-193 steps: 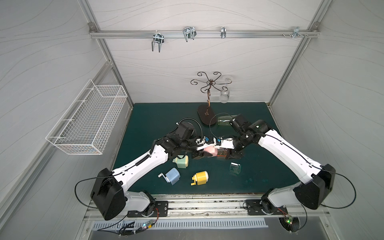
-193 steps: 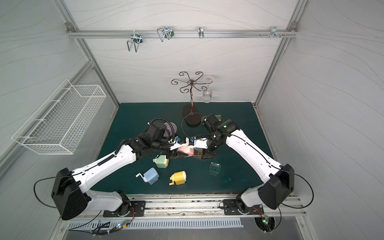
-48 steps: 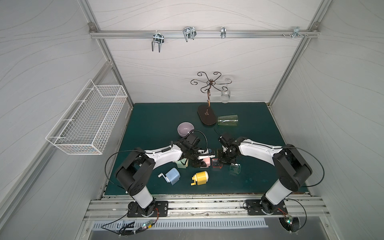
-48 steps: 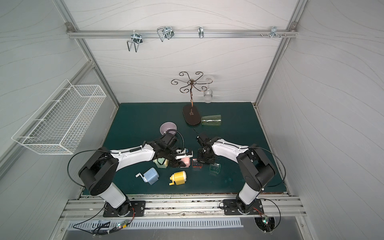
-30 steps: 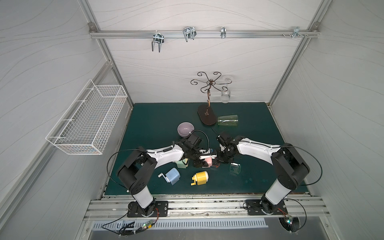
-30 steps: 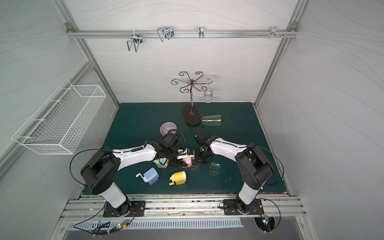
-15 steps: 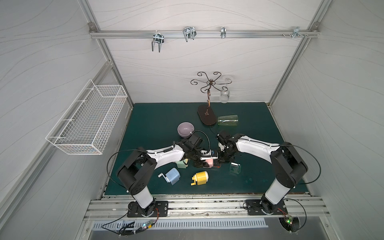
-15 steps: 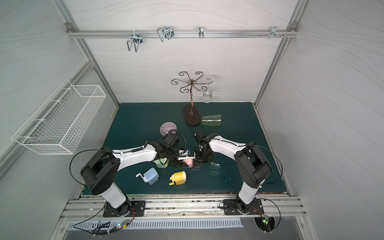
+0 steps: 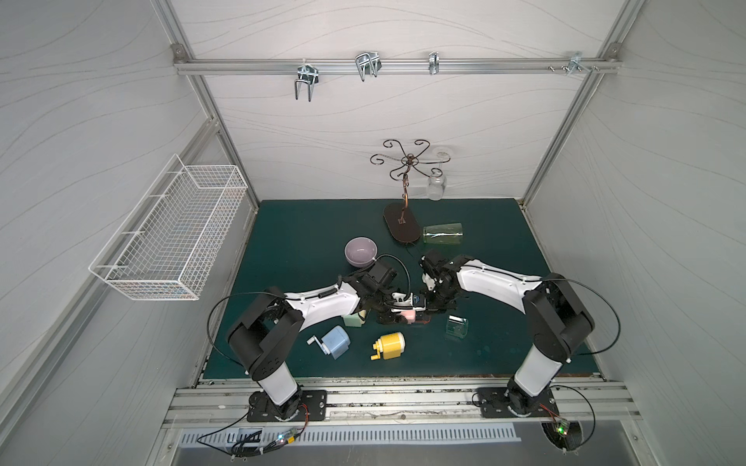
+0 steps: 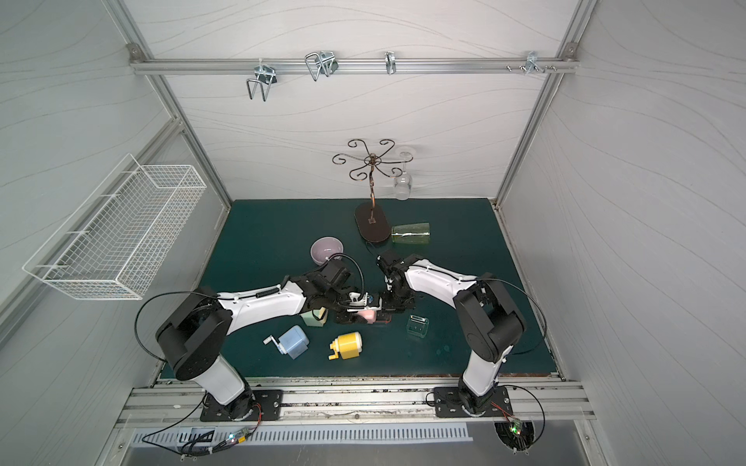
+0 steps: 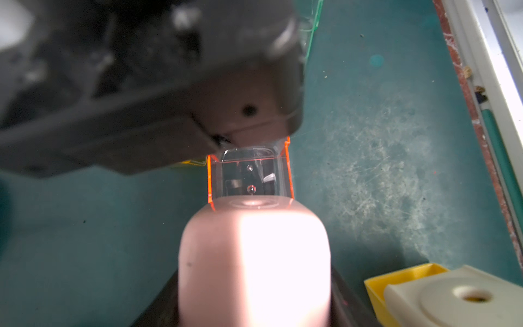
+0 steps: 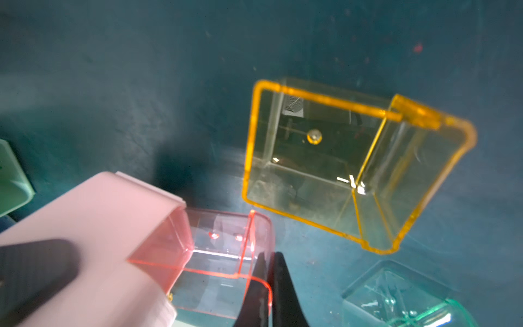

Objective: Put the tray back into the pencil sharpener
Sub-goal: Close the container of the pencil sharpener.

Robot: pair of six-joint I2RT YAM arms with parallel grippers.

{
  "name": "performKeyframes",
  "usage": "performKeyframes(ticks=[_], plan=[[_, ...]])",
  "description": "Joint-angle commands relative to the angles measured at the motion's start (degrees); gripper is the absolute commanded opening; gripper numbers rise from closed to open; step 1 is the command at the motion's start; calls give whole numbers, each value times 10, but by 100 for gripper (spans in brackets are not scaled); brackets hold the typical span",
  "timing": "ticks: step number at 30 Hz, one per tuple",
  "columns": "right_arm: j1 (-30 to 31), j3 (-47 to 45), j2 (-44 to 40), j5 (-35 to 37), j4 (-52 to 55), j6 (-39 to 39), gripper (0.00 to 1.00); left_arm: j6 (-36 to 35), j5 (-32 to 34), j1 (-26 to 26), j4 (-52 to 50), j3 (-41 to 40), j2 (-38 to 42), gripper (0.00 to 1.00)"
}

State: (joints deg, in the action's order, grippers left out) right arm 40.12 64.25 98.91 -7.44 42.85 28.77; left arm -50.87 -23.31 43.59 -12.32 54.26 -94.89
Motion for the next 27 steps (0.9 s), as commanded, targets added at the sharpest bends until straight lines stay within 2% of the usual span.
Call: performKeyframes(ticks=[1, 9, 15, 20, 27], plan=[[10, 35, -6, -97, -18, -19, 7, -37, -10, 14, 61, 8, 5, 0], [8, 30, -23, -156, -62, 35, 12, 33, -15, 21, 121, 5, 4, 0], [-4, -2, -35, -180, -94, 55, 24, 73, -29, 21, 156, 4, 6, 0], [-40, -21, -63, -202, -99, 65, 38, 66, -25, 21, 134, 5, 1, 0], [-81, -26, -139, -210, -40, 38, 44, 40, 9, 16, 102, -17, -7, 0]])
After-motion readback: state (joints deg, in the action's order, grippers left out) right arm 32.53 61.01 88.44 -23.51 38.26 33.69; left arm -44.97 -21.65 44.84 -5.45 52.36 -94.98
